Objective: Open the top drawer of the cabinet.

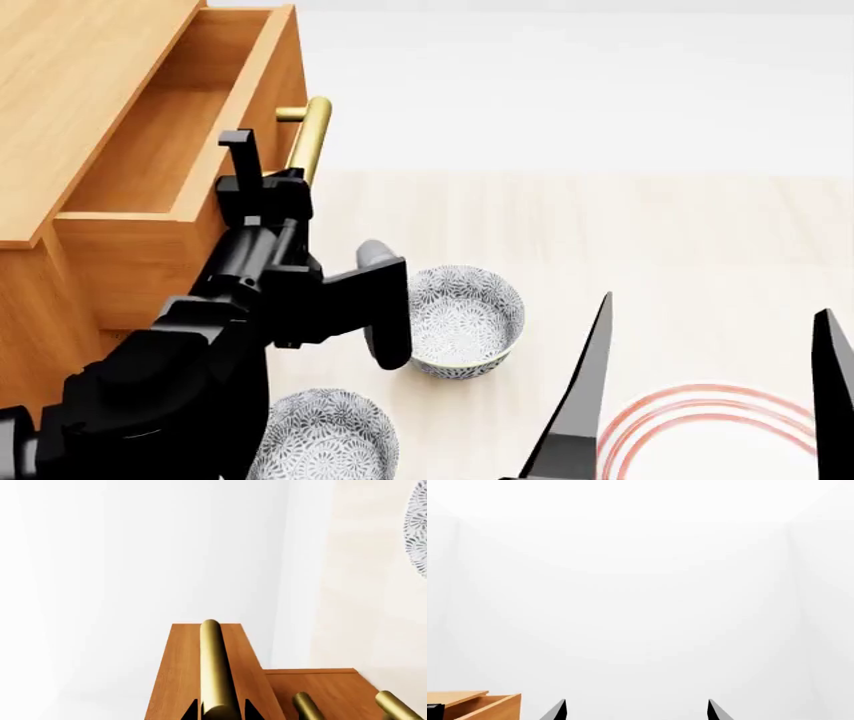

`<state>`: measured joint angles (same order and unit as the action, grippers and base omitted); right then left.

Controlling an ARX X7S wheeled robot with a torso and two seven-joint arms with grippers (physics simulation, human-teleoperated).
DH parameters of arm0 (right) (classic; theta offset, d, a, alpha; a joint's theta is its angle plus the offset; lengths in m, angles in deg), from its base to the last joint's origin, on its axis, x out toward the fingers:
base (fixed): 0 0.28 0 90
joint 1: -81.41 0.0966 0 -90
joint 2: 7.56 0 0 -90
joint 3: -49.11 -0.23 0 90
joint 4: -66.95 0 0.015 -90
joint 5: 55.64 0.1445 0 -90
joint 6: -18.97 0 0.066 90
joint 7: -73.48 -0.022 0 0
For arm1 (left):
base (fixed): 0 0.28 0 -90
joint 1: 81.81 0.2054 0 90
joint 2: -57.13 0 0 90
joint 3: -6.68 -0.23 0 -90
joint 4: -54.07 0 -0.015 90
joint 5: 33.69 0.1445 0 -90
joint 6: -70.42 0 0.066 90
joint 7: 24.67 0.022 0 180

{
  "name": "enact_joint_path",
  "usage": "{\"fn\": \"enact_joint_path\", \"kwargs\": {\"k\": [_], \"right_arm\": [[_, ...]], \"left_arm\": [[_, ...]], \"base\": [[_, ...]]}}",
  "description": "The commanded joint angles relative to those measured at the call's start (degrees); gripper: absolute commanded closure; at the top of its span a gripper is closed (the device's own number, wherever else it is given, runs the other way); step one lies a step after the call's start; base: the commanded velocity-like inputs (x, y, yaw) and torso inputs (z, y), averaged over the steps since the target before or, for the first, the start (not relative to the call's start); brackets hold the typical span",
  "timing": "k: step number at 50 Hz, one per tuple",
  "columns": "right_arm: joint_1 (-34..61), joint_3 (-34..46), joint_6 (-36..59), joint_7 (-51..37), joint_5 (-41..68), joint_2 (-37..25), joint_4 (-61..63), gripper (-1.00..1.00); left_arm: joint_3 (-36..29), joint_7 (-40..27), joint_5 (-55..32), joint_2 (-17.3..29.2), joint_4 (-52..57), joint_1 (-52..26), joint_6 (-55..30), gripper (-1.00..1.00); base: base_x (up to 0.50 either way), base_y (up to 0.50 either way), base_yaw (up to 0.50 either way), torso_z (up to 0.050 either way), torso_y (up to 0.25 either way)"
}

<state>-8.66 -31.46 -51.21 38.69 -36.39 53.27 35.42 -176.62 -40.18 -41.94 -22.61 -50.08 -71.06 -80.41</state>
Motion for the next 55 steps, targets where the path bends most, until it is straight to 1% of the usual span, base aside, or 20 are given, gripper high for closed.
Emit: {"fn": "enact_joint_path", "kwargs": {"k": [1, 14, 15, 26, 34, 39, 43, 45, 47, 48, 50, 51, 52, 54, 55], "right_arm": [[0.2, 0.0, 0.2, -1.2, 0.9, -1.0, 0.8, -1.00], [0.6, 1.0, -0.6, -2.6, 1.4, -2.3, 0.5, -1.00], [0.7, 1.1, -0.5, -2.7, 1.4, -2.4, 0.6, -1.00], [1.0, 1.8, -0.7, -3.9, 1.8, -3.4, 0.6, -1.00], [0.9, 1.9, -1.2, -4.6, 1.9, -4.0, 0.3, -1.00], [1.5, 2.7, -0.9, -4.9, 1.7, -4.1, 0.2, -1.00], [1.5, 3.0, -0.9, -5.3, 1.7, -4.4, 0.4, -1.00], [1.6, 3.2, -0.9, -5.5, 1.7, -4.5, 0.4, -1.00], [2.0, 3.6, -0.5, -5.8, 1.8, -4.7, 0.7, -1.00], [2.0, 3.7, -0.6, -5.9, 1.7, -4.8, 0.7, -1.00], [1.9, 3.8, -0.9, -5.9, 1.6, -4.8, 0.3, -1.00], [2.0, 3.9, -0.9, -6.0, 1.7, -4.9, 0.3, -1.00], [2.2, 4.1, -0.7, -6.1, 1.7, -4.9, 0.3, -1.00], [2.3, 4.4, -0.9, -6.1, 1.6, -4.9, 0.0, -1.00], [2.3, 4.6, -0.9, -6.1, 1.5, -4.9, -0.1, -1.00]], "left_arm": [[0.4, -1.9, 2.3, -2.6, 3.2, 0.2, -0.7, 1.00], [1.4, -2.3, 2.4, -2.4, 4.9, 0.0, -1.4, 1.00], [1.5, -2.3, 2.3, -2.3, 5.1, 0.0, -1.3, -1.00], [2.4, -2.8, 2.4, -1.0, 8.1, -0.2, -1.8, -1.00], [3.3, -3.8, 3.0, 0.9, 15.0, -1.6, -3.7, -1.00], [5.4, -4.0, 2.8, 2.3, 20.5, -3.0, -5.8, -1.00], [10.1, -5.4, 2.5, 3.8, 28.1, -4.4, -8.2, -1.00], [11.5, -5.4, 2.2, 4.1, 30.4, -4.8, -9.4, -1.00], [15.2, -6.6, 2.1, 4.2, 33.3, -4.9, -10.9, -1.00], [16.4, -6.1, 1.4, 4.1, 34.3, -5.1, -12.2, -1.00], [22.4, -6.0, -0.3, 3.9, 36.2, -4.2, -12.4, -1.00], [26.7, -5.2, -2.2, 3.5, 36.9, -2.9, -12.6, -1.00], [34.0, -4.2, -5.2, 2.1, 38.0, -0.9, -13.7, -1.00], [36.1, -2.6, -6.8, 2.2, 38.9, -1.5, -13.9, -1.00], [39.3, -2.4, -7.5, 1.7, 39.2, -1.9, -14.8, -1.00]], "base": [[0.00, 0.00, 0.00, 0.000, 0.000], [-0.01, 0.00, 0.00, 0.001, 0.005], [0.00, 0.00, 0.00, 0.000, 0.000], [0.00, 0.00, 0.00, 0.000, 0.000], [0.00, 0.00, 0.00, 0.000, 0.000], [0.00, 0.00, 0.00, 0.000, 0.000], [0.00, 0.00, 0.00, 0.000, 0.000], [0.00, 0.00, 0.00, 0.000, 0.000], [0.00, 0.00, 0.00, 0.000, 0.000], [0.00, 0.00, 0.00, 0.000, 0.000], [0.00, 0.00, 0.00, 0.000, 0.000], [0.00, 0.00, 0.00, 0.000, 0.000], [0.00, 0.00, 0.00, 0.000, 0.000], [0.00, 0.00, 0.00, 0.000, 0.000], [0.00, 0.00, 0.00, 0.000, 0.000]]}}
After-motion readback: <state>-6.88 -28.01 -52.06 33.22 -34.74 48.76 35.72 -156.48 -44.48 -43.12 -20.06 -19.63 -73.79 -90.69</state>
